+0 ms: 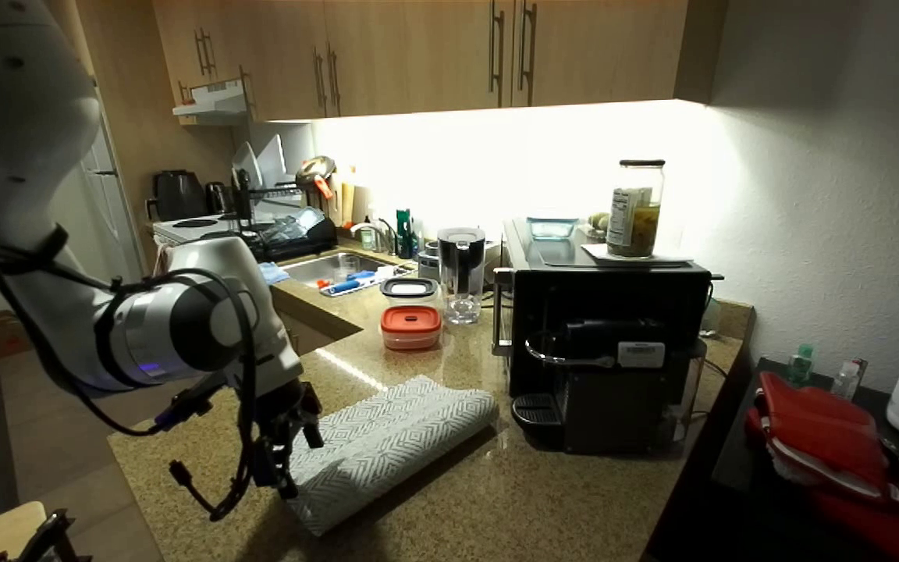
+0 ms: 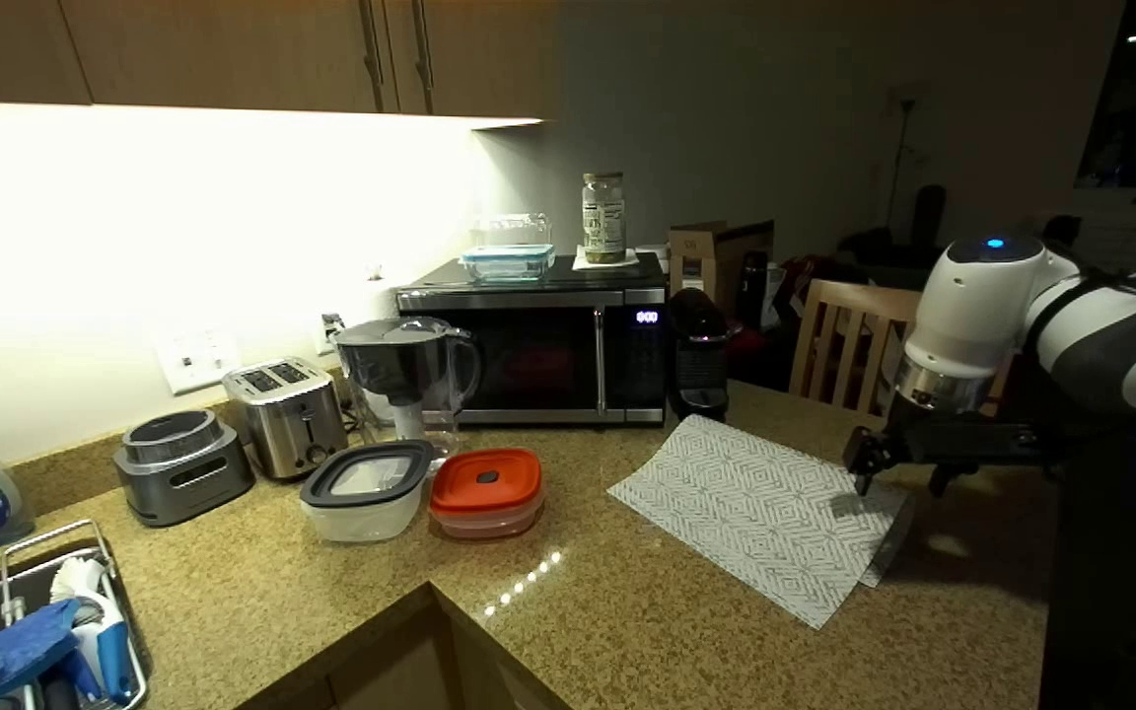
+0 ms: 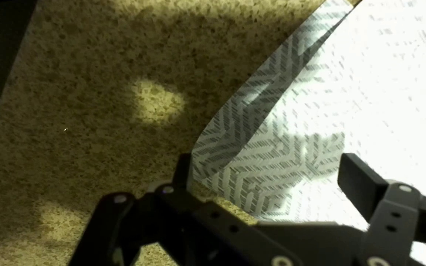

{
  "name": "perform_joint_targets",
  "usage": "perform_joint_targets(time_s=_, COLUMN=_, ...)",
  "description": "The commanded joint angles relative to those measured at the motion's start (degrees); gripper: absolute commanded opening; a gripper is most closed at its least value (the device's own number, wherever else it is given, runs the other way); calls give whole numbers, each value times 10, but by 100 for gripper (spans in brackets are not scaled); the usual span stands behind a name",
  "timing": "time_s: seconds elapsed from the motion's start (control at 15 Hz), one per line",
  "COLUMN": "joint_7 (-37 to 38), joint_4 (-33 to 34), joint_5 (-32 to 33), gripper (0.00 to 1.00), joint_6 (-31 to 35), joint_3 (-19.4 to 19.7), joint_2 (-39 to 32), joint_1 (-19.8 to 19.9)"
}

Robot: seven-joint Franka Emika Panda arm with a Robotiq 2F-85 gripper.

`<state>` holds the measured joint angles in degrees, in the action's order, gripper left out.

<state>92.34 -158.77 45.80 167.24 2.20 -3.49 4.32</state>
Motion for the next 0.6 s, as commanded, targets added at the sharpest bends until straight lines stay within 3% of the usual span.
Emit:
perform_joint_targets(time_s=0.0, joint_7=90, joint_4=-5, joint_5=85, gripper=100, joint_6=29, joint_3=15, joint_2=-8, joint_1=4)
perform_joint_targets(time_s=0.2, joint_7=152, joint_4=-3, joint_5=151, gripper=100, joint_6=31, joint_3=26, joint_2=-14, joint_1=6)
perform_joint_targets(time_s=0.53, joint_7=297, joint_4=-6, joint_5=324, gripper=100, joint_6=18, joint_3=54, joint_2=-1, joint_1=2)
